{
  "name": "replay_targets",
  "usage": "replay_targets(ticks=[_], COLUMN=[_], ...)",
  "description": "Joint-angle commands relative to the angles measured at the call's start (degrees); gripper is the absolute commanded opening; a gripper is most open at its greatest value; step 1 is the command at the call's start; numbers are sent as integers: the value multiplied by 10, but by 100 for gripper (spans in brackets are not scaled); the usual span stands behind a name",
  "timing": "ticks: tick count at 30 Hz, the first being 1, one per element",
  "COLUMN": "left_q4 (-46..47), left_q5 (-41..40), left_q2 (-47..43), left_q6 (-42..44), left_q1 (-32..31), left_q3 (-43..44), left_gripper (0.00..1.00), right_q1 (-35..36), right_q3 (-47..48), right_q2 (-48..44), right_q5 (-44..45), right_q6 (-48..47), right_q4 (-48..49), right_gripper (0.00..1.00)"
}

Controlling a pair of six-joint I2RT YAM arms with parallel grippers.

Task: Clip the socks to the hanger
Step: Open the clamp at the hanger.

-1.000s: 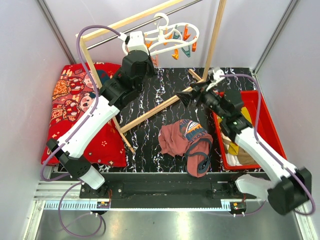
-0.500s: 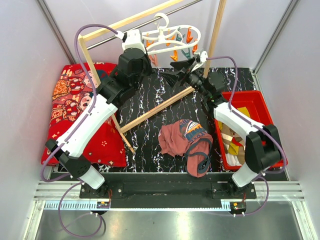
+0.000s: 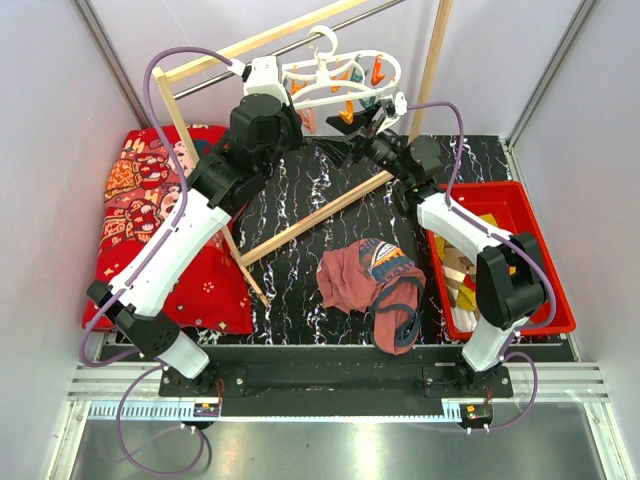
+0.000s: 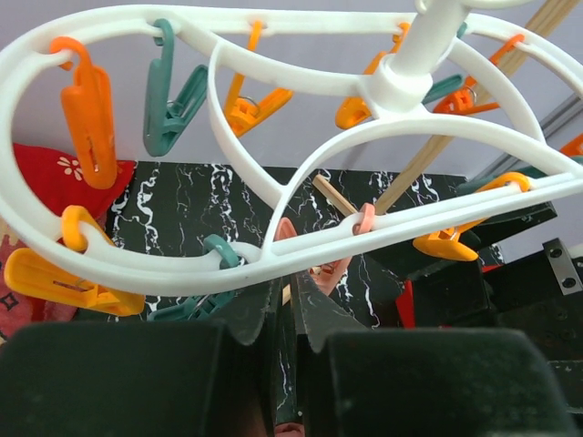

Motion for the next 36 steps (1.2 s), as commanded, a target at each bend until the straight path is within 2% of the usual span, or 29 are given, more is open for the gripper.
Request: replay_targets(ticks=[1,14,20,23,27,29,32,33,36], left_q4=[36,34,33,32,30,28,27,27,31], left_q5=[29,59,66,66,66,65,62,65,83], left_q2=[-5,8,7,7,2,-5,-21,-33,-55], left_q6=[-1,-11,-13,-12,-12,-12,-13,-16,-28], left_q1=[2,1,2,2,2,2,3,4,11], left_q3=[16,31,32,33,32,30,25,20,9], left_gripper=[9,7,7,7,7,7,15,25,37], right_q1=[5,22,29,31,30,31,30,30,30], right_q3=[35,53,61,68,68,65,63,62,61], right_q2=[1,3,7,11,10,7,0,-1,-5], right_q5=[-7,18,30,30,28,27,24,24,24], right_q6=[-5,-55,-71,-70,-68,-62,-58,-57,-52], right_q4=[35,-7,-18,-22,-23,-23,-23,-24,-25], right_gripper=[84,69,65,59,43,31,21,20,14])
